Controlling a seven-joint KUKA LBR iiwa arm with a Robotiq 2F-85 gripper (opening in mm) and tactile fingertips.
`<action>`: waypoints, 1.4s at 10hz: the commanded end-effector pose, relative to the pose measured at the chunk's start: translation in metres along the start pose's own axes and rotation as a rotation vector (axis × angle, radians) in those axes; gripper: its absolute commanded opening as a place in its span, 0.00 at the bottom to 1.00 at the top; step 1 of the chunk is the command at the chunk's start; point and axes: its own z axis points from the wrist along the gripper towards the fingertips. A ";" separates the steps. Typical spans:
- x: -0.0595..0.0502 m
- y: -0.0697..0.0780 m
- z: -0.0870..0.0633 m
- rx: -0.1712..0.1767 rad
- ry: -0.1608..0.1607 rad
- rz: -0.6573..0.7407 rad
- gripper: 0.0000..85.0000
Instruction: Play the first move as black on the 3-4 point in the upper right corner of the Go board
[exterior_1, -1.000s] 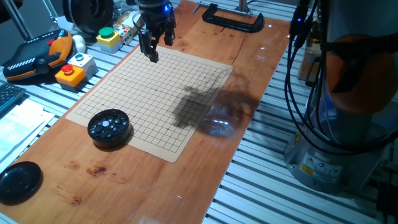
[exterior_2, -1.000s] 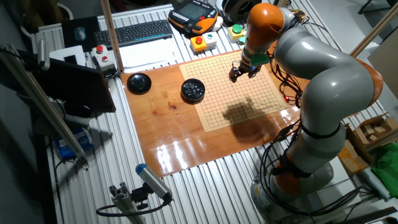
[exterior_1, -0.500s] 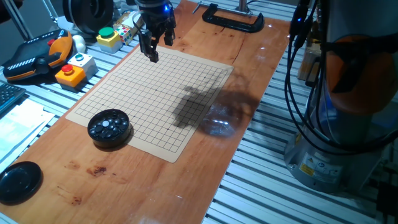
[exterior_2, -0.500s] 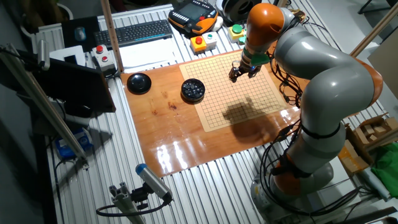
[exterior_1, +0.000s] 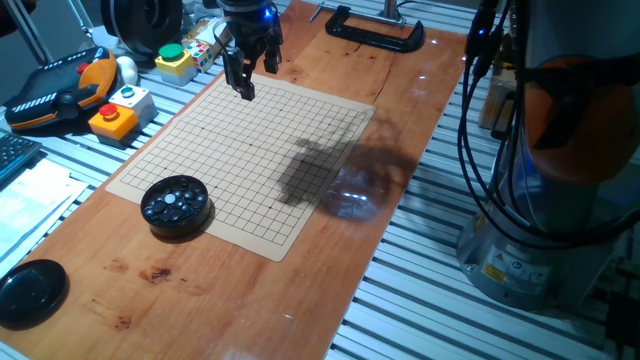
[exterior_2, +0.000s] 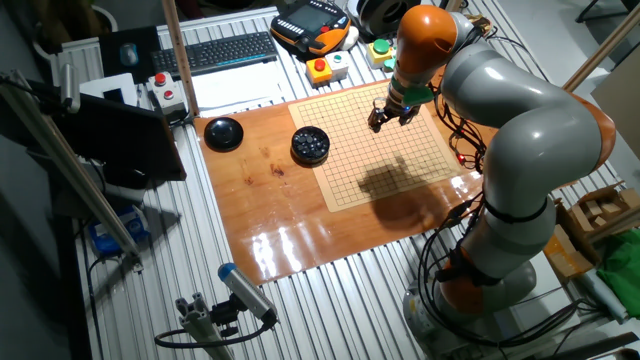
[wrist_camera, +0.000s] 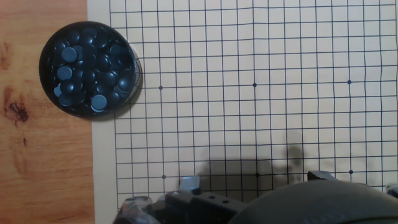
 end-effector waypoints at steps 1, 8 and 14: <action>0.000 0.000 0.000 0.003 0.023 0.029 0.01; -0.001 0.004 -0.001 0.006 0.011 0.032 0.01; -0.011 0.014 0.009 -0.007 0.006 0.043 0.01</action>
